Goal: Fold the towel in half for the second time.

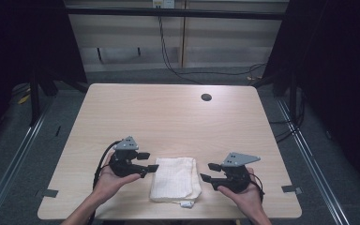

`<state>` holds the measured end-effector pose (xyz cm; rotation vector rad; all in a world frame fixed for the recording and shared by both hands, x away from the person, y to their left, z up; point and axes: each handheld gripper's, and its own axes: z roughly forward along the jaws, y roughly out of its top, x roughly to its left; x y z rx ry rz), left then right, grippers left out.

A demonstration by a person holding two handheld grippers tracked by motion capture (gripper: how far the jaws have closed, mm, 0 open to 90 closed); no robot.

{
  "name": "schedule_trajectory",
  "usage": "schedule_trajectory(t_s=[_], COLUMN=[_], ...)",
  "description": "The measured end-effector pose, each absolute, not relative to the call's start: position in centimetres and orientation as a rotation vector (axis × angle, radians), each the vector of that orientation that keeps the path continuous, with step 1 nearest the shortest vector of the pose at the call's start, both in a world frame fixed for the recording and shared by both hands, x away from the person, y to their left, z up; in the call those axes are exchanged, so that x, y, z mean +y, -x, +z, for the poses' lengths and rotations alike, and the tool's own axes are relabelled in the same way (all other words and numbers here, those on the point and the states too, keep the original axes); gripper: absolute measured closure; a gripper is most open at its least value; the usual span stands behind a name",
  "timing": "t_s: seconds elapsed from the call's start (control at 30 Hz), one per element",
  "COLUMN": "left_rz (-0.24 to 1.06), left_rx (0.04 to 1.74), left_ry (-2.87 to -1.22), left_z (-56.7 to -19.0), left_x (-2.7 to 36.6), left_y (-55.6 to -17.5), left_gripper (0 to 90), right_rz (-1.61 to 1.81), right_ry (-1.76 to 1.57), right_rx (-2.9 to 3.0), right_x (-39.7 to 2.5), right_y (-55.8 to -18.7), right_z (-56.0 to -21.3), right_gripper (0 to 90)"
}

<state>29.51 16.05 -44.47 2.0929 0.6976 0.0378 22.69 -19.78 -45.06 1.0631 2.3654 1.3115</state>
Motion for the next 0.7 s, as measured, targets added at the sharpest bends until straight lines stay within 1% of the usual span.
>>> schedule_trajectory(t_s=[0.1, 0.23, 0.33, 0.5, 0.57, 0.67, 0.7], left_rz=[0.038, 0.072, 0.093, 0.103, 0.127, 0.113, 0.073], left_rx=[0.721, 0.767, 0.821, 0.86, 0.864, 0.868, 0.876], left_ry=[-2.097, -2.096, -2.093, -2.068, -2.067, -2.068, -2.043], left_z=[-44.6, -44.8, -44.9, -45.1, -45.2, -45.7, -46.2], left_x=[17.3, 19.1, 20.4, 21.8, 22.4, 23.5, 24.1], left_y=[-29.1, -28.5, -27.9, -27.0, -26.5, -25.8, -25.6], left_gripper=[33.3, 33.1, 31.3, 31.1, 31.1, 30.9, 31.0], right_rz=[1.31, 1.291, 1.273, 1.273, 1.278, 1.293, 1.289], right_ry=[-1.089, -1.113, -1.123, -1.158, -1.176, -1.209, -1.221], right_rx=[2.345, 2.321, 2.291, 2.253, 2.232, 2.186, 2.176], right_x=[-20.5, -21.4, -22.3, -24.0, -24.6, -25.4, -25.7], right_y=[-22.7, -22.6, -22.4, -22.2, -22.1, -21.9, -21.9], right_z=[-44.6, -44.7, -45.1, -45.4, -45.4, -45.5, -45.7], right_gripper=[46.6, 44.6, 44.5, 44.2, 44.1, 43.4, 43.0])
